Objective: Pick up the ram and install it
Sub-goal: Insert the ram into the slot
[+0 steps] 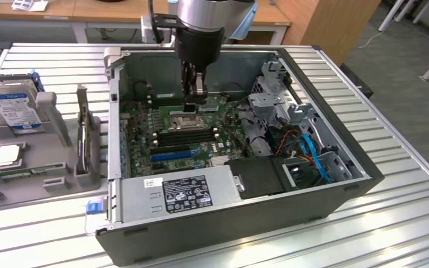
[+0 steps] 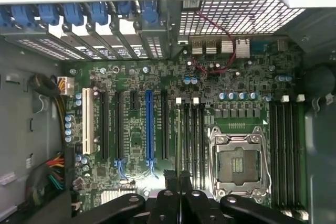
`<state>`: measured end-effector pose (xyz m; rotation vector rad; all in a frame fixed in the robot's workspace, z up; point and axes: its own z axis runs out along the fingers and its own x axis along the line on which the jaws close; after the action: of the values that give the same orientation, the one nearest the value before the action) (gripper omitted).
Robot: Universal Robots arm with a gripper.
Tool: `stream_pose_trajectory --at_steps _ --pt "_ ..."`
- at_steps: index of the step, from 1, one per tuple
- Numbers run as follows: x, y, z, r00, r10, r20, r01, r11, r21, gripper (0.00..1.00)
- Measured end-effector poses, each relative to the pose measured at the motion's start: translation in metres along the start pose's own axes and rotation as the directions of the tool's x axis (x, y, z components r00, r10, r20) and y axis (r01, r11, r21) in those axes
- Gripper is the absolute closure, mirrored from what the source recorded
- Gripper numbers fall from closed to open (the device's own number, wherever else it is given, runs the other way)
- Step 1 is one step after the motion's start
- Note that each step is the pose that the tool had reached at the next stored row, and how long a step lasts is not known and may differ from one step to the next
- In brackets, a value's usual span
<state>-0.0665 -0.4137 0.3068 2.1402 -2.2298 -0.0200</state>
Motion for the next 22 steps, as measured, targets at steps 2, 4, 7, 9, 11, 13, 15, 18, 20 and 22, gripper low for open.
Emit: stream_pose_trajectory --at_steps 2,4,7,9,11,13,15,18,20,22 --pt "0.000 0.0000 0.0038 1.0000 0.000 -0.0008 0.000 1.0000 0.0001 0.88" --pt "0.000 0.0000 0.0074 1.0000 0.000 -0.0016 0.000 1.0000 0.0002 0.88" --pt "0.000 0.0000 0.0127 1.0000 0.000 -0.0030 0.000 1.0000 0.0003 0.88" --pt "0.000 0.0000 0.0165 1.0000 0.000 -0.0039 0.000 1.0000 0.0002 0.88" --pt "-0.001 0.0000 0.0201 1.0000 0.000 -0.0048 0.000 1.0000 0.0003 0.88" --pt "-0.001 0.0000 0.0237 1.0000 0.000 -0.0056 0.000 1.0000 0.0003 0.88" --pt "-0.001 0.0000 0.0274 1.0000 0.001 -0.0064 -0.001 1.0000 0.0003 0.88" --pt "-0.001 -0.0001 0.0329 1.0000 0.001 -0.0074 -0.001 1.0000 0.0004 0.88" --pt "-0.001 -0.0001 0.0364 1.0000 0.001 -0.0081 -0.001 1.0000 0.0004 0.88" --pt "-0.001 -0.0001 0.0402 1.0000 0.001 -0.0088 -0.001 1.0000 0.0005 0.88"
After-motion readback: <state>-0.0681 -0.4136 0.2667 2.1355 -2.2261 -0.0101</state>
